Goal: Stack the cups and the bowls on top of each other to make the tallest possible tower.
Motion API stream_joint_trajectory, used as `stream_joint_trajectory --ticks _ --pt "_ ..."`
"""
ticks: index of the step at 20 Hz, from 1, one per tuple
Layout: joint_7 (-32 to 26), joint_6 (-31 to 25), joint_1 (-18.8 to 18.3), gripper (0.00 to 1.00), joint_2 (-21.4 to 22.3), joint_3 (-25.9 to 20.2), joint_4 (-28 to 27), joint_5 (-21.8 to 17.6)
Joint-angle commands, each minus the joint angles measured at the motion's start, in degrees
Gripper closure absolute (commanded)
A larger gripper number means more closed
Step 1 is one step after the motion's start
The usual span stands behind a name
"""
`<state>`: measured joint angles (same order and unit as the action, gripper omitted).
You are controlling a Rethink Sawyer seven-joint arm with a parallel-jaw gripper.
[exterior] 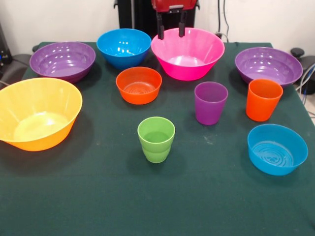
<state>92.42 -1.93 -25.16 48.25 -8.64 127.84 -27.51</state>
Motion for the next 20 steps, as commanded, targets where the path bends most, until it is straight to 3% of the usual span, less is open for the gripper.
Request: stream_joint_trajectory --ticks 1,20 --pt "4.9 -3.7 0.2 0.00 -0.3 -3.8 -3.1 0.3" --pt "4.6 -0.6 1.9 0.00 -2.8 -0.8 -3.9 -2.5"
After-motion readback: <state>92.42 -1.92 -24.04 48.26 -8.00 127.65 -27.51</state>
